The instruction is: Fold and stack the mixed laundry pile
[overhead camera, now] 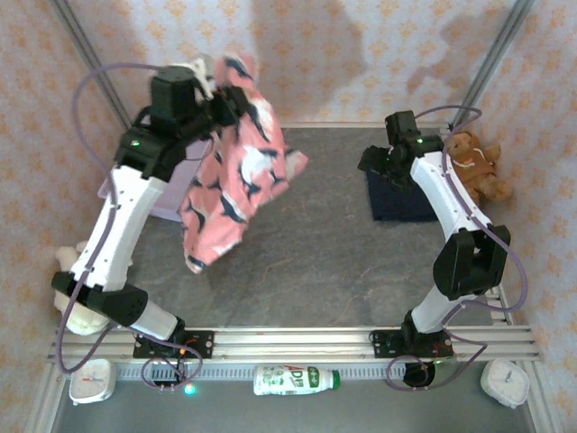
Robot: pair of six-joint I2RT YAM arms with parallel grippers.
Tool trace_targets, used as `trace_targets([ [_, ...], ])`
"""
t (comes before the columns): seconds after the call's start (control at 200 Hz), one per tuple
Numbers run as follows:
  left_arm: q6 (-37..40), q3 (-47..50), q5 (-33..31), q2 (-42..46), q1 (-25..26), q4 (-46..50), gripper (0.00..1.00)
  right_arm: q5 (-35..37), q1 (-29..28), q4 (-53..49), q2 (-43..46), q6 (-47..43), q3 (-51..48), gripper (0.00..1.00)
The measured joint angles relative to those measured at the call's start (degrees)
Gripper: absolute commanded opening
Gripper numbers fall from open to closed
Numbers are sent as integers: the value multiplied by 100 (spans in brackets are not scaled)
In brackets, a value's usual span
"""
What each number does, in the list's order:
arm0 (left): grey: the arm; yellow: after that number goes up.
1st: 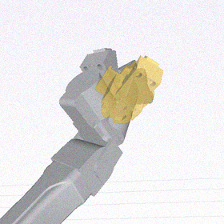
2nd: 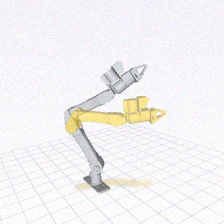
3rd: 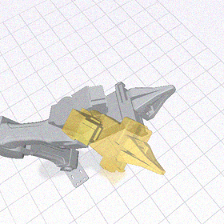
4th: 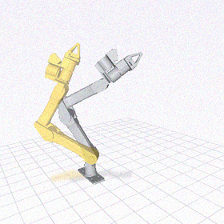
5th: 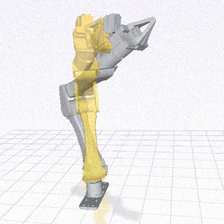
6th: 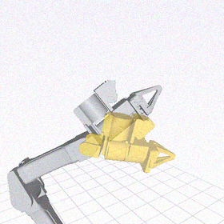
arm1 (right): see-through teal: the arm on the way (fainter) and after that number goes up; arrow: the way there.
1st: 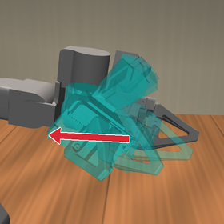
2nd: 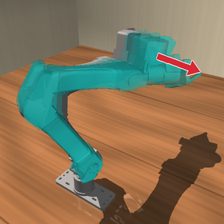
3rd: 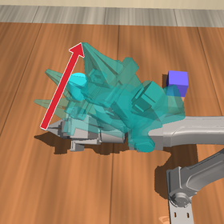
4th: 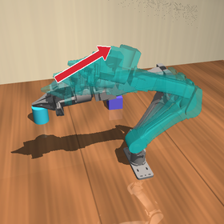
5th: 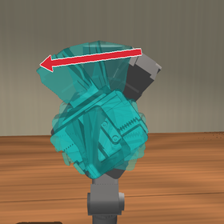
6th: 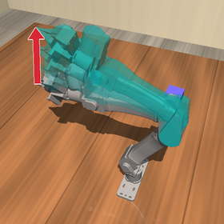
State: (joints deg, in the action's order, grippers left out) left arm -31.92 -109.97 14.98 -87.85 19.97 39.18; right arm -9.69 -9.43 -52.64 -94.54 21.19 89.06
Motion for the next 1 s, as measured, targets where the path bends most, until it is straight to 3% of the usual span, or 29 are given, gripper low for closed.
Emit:
trace_targets([
  [0.145,-48,431,-256,-675,264,459,100,-2,0,0,109,44,-199,100],
  [0.305,-240,1788,-546,-695,531,551,100,-205,-2,111,302,120,-514,91],
  [0.485,-645,3296,-660,68,579,511,99,-675,-203,409,378,269,-1178,84],
  [0.746,-1309,5386,-901,1333,643,466,99,-1012,-1475,815,-90,337,-1766,66],
  [1.001,-2028,7217,-863,1985,658,326,98,-1325,-1797,1169,-776,339,-2146,65],
])
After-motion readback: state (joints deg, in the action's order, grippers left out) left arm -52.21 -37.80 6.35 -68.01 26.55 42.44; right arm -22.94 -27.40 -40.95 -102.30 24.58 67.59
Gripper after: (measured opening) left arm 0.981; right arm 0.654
